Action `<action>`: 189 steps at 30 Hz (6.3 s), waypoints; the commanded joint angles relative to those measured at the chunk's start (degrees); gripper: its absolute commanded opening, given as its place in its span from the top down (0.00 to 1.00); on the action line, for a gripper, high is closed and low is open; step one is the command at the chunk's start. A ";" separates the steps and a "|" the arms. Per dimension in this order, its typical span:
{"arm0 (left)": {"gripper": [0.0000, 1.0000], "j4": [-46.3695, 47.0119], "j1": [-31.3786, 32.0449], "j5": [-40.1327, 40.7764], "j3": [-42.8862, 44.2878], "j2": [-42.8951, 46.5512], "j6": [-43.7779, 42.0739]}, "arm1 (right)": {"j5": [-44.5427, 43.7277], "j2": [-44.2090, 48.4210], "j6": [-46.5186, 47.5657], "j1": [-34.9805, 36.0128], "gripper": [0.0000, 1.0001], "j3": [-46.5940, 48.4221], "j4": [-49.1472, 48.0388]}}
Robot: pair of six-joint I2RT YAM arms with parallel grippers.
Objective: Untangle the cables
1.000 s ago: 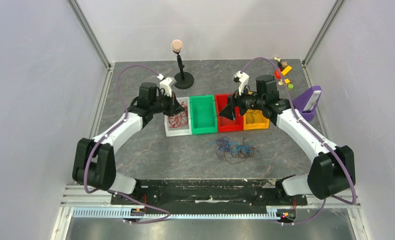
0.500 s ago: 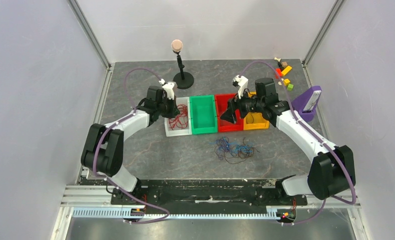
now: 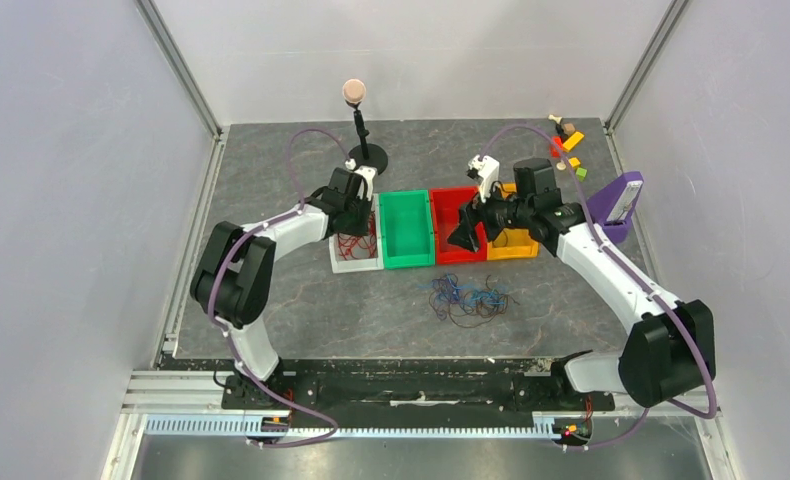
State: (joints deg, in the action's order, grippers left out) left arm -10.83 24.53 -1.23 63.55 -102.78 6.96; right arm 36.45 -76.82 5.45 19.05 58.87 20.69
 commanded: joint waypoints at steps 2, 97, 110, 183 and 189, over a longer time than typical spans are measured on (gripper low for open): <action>0.76 -7.14 -0.26 2.20 1.29 6.61 3.09 | -0.85 2.59 4.64 -0.74 0.16 1.84 5.20; 0.27 -5.12 11.10 -32.08 -5.52 23.69 -14.29 | -9.96 -0.74 17.90 -2.78 0.20 -4.37 20.54; 0.23 -5.36 23.83 -27.16 -1.22 8.26 -18.59 | -9.71 -2.26 18.49 -3.73 0.21 -8.95 21.47; 0.26 22.48 26.09 -31.52 -24.57 14.89 -46.39 | -12.32 -6.33 8.11 9.50 0.50 -19.49 0.20; 0.48 23.38 26.17 -31.44 -22.41 9.93 -45.12 | -12.49 -6.71 8.43 9.46 0.50 -19.98 0.11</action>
State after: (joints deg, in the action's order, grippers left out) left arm 8.05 50.39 -32.42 39.13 -90.32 -36.34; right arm 23.90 -82.35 13.80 28.71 38.57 18.15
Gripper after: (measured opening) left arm 0.618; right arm 0.495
